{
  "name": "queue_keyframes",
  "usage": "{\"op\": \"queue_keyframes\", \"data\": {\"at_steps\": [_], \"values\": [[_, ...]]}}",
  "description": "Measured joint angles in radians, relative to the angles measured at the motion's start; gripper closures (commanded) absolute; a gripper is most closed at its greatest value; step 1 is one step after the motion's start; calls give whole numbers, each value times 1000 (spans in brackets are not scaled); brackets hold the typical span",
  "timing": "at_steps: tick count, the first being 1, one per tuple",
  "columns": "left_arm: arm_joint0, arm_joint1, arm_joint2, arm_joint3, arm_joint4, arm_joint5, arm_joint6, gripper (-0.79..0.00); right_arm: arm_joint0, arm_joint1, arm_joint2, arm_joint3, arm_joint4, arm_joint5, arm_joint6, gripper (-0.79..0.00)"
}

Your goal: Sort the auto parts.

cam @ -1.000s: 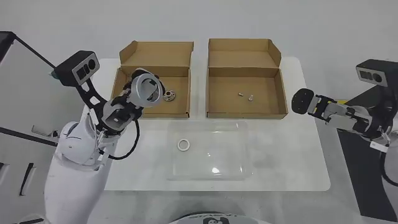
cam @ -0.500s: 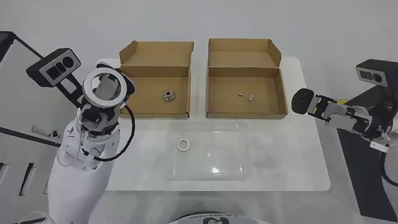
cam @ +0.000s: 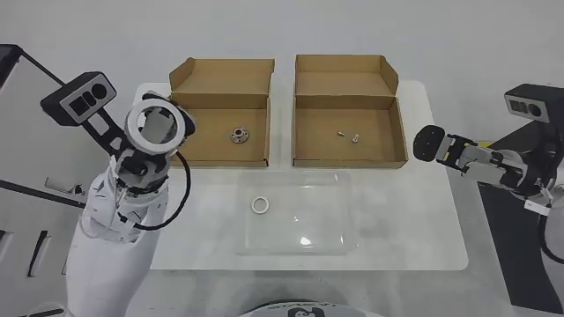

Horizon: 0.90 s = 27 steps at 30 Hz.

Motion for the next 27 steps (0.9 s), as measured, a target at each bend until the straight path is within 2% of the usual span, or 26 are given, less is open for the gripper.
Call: {"op": "queue_keyframes", "data": {"at_steps": [6, 11, 16, 20, 24, 27], "values": [[7, -1, -22, 31, 118, 68, 31, 0, 0, 0, 0, 0, 0, 0, 0, -785], [10, 3, -34, 41, 304, 142, -14, 0, 0, 0, 0, 0, 0, 0, 0, -785], [21, 1, 30, 17, 478, 256, -23, 0, 0, 0, 0, 0, 0, 0, 0, -785], [9, -5, 99, 4, 616, 381, 12, 0, 0, 0, 0, 0, 0, 0, 0, -785], [-29, -9, 153, 3, 736, 492, 21, 0, 0, 0, 0, 0, 0, 0, 0, -785], [-66, -10, 174, 18, 785, 541, 13, 0, 0, 0, 0, 0, 0, 0, 0, -785]]}}
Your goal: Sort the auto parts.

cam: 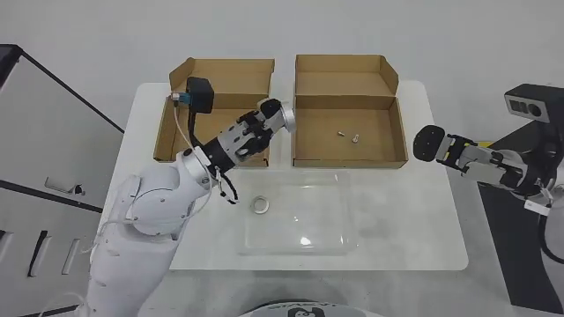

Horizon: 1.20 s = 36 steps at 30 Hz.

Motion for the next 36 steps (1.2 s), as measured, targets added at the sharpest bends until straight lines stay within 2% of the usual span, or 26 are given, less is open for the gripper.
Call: {"op": "queue_keyframes", "data": {"at_steps": [5, 11, 20, 27, 36], "values": [[-65, 0, 4, 43, 63, 58, -25, 0, 0, 0, 0, 0, 0, 0, 0, -785], [-141, 7, -5, 85, 166, 92, -108, 0, 0, 0, 0, 0, 0, 0, 0, -785], [-199, 27, -21, 100, 422, 119, -309, 0, 0, 0, 0, 0, 0, 0, 0, -785], [-220, 36, 29, 117, 639, 113, -428, 0, 0, 0, 0, 0, 0, 0, 0, -785], [-265, 36, 94, 218, 806, 111, -471, 0, 0, 0, 0, 0, 0, 0, 0, -785]]}}
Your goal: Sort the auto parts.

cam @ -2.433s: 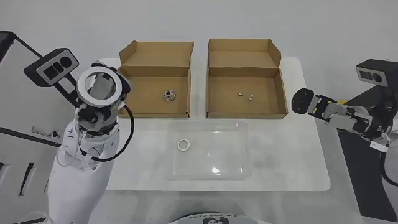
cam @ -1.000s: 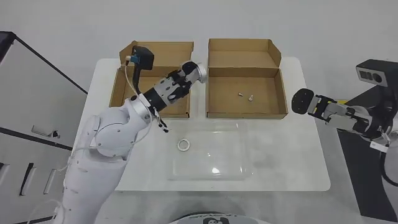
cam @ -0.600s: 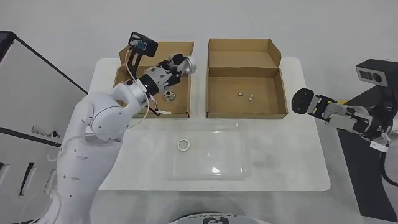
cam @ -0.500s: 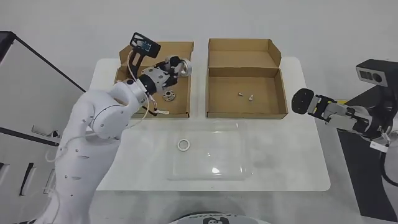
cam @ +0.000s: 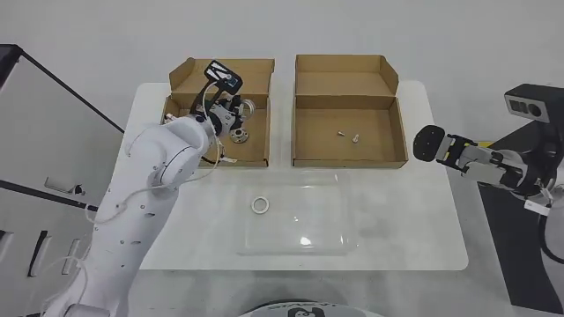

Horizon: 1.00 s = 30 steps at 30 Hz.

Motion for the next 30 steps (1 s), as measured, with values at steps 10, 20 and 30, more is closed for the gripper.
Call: {"op": "queue_keyframes", "data": {"at_steps": [10, 20, 30], "values": [[-73, -5, 55, 157, 118, -26, -30, 0, 0, 0, 0, 0, 0, 0, 0, -785], [-107, -5, 80, 295, 222, -81, -14, 0, 0, 0, 0, 0, 0, 0, 0, -785], [-148, -15, 119, 434, 292, -92, 12, 0, 0, 0, 0, 0, 0, 0, 0, -785]]}}
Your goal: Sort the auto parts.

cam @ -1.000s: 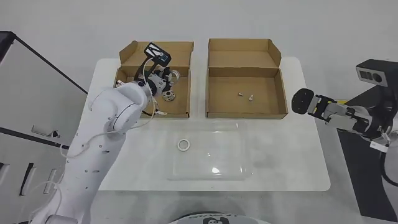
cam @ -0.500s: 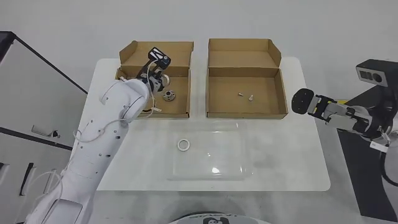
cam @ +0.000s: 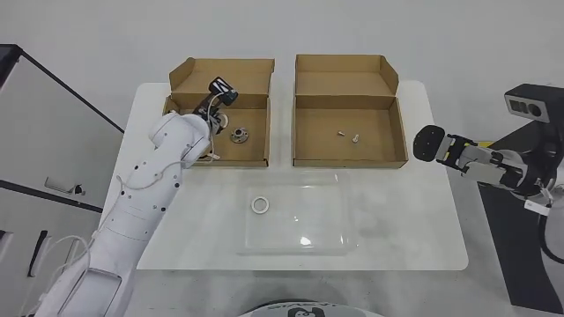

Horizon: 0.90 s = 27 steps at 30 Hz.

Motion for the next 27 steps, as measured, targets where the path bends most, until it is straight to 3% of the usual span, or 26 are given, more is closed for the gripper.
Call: {"op": "queue_keyframes", "data": {"at_steps": [9, 25, 27], "values": [[-15, -10, 25, 80, 15, -9, 6, 0, 0, 0, 0, 0, 0, 0, 0, -785], [4, -17, 28, 133, 25, -13, 13, 0, 0, 0, 0, 0, 0, 0, 0, -785], [4, -18, 27, 136, 24, -14, 15, -65, 0, 0, 0, 0, 0, 0, 0, -785]]}}
